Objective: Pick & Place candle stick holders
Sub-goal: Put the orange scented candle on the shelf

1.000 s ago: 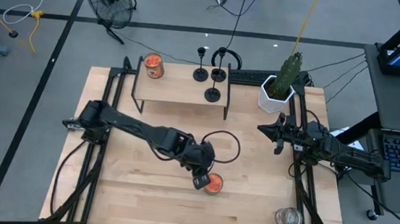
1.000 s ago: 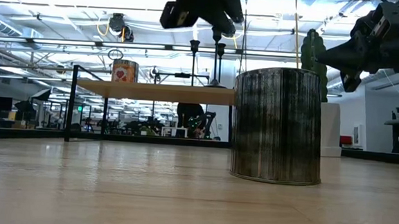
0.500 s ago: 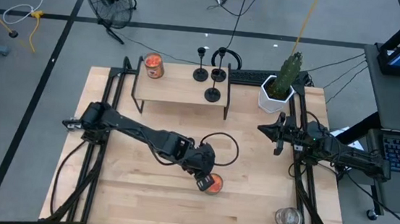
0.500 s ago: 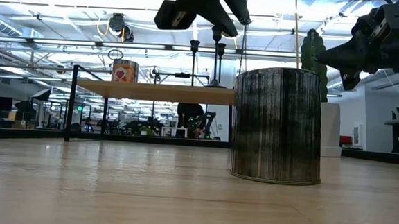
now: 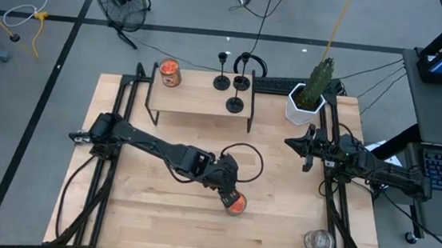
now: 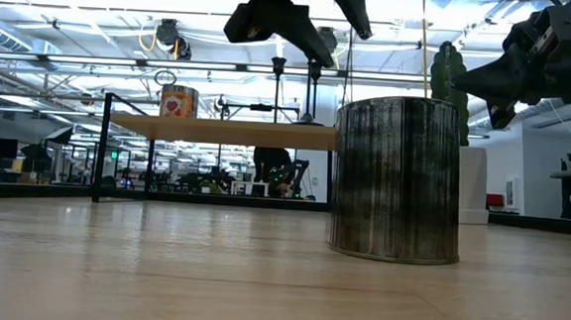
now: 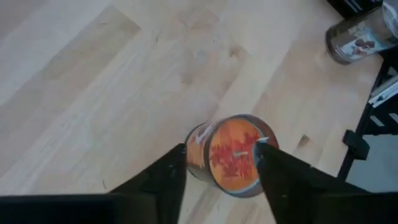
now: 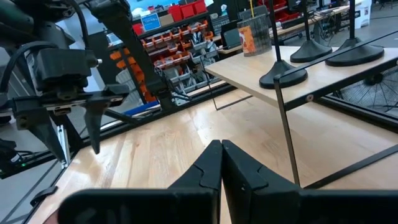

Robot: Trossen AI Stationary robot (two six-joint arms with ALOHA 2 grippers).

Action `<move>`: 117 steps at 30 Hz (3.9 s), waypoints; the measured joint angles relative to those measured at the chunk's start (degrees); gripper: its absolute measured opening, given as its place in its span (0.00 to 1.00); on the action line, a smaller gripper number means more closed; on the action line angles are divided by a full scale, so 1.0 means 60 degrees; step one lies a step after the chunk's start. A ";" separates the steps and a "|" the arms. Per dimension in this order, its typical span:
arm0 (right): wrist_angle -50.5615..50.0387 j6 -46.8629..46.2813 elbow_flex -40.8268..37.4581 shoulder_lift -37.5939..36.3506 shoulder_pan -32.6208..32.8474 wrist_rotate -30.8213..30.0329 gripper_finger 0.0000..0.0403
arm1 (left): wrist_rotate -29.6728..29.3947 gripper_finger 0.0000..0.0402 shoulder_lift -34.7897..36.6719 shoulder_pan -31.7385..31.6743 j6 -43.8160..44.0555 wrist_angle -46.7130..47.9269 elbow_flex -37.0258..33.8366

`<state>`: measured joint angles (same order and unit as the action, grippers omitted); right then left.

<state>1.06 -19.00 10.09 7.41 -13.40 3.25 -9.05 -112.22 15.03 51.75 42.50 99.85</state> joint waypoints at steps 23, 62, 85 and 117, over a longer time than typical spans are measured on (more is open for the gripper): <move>0.0149 -0.0004 0.0000 -0.0001 0.0002 0.0004 0.00 | 0.0674 0.62 -0.0874 -0.0310 0.0619 -0.0115 0.0007; 0.0138 0.0027 0.0000 0.0002 0.0002 0.0004 0.00 | 0.1682 0.05 -0.2018 -0.0375 0.0930 -0.0875 0.0024; 0.0140 0.0012 0.0000 0.0002 -0.0002 -0.0016 0.00 | 0.1429 0.01 0.0143 -0.0642 0.0195 0.0570 -0.0029; 0.0171 0.0066 0.0000 0.0002 -0.0002 -0.0073 0.00 | -0.2606 0.00 0.4039 -0.4462 -0.0991 0.3686 0.0000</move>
<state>2.09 -18.61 10.09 7.42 -13.41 2.81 -24.69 -87.99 -11.74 45.81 64.61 99.85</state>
